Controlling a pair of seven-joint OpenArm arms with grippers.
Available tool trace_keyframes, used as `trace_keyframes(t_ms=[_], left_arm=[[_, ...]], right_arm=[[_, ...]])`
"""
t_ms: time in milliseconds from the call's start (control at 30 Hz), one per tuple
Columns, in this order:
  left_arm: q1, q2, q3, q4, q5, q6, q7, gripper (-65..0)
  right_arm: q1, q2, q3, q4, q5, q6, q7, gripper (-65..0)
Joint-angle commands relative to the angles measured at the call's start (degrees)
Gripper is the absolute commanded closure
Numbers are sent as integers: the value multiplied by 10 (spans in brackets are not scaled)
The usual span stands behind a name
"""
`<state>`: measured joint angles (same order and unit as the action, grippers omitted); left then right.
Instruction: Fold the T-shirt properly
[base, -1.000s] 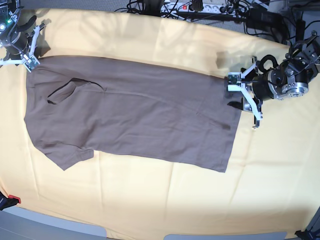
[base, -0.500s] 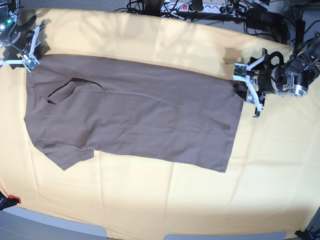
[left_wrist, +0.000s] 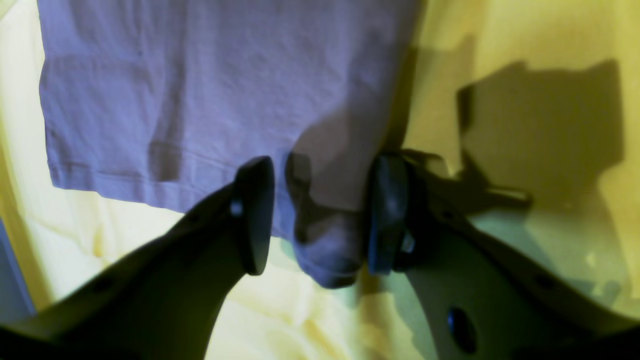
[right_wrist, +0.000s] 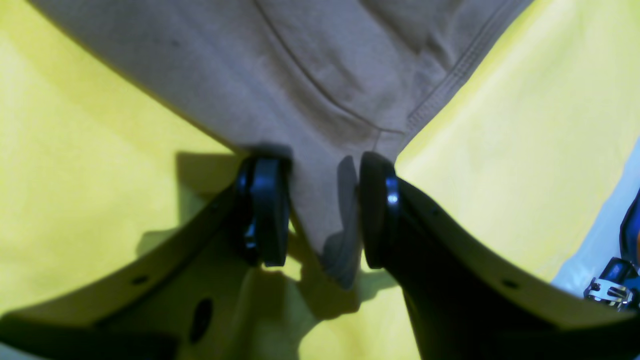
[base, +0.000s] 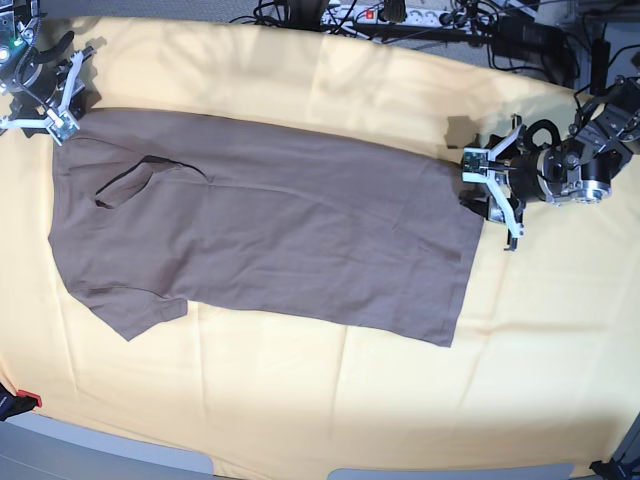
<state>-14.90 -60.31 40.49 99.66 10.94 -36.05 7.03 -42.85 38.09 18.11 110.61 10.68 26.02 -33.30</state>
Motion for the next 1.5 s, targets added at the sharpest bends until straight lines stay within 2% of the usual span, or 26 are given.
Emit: trace_keyframes(t_ms=[0, 200, 233, 367, 433, 567, 733, 833, 900, 1133, 1300, 1467], left_arm=[[-11, -8, -2, 5, 4, 0, 5, -290], [-40, -8, -2, 11, -29, 0, 7, -283], [-41, -8, -2, 11, -29, 0, 7, -248], [-42, -8, -2, 11, -29, 0, 7, 0], [-42, -8, -2, 11, -29, 0, 7, 0], [-42, -8, -2, 11, -29, 0, 7, 0], [-42, -12, -2, 13, -33, -2, 7, 0], [-42, -24, -2, 25, -53, -23, 7, 0], [-40, -37, -2, 39, -70, -39, 7, 0], [-40, -88, -2, 72, -100, -39, 2, 0], [-40, -108, -2, 78, -123, -39, 2, 0], [-17, -127, -2, 90, -147, -39, 3, 0]], right_arm=[[0, 10, 7, 9, -2, -5, 5, -257], [0, 10, 7, 9, -2, -5, 0, -257], [0, 10, 7, 9, -2, -5, 0, -257], [0, 10, 7, 9, -2, -5, 1, -255], [0, 10, 7, 9, -2, -6, 4, -216], [0, 10, 7, 9, -3, -6, 7, 0], [0, 10, 7, 21, -22, -17, 7, 0], [0, 10, 7, 39, -21, 17, -7, 0], [-3, 12, 7, 51, -17, 28, -19, 0], [-55, 53, 7, 71, -11, 38, -41, 0], [-99, 83, 7, 72, -20, 38, -41, 0], [-128, 87, 7, 76, -15, 40, -54, 0]])
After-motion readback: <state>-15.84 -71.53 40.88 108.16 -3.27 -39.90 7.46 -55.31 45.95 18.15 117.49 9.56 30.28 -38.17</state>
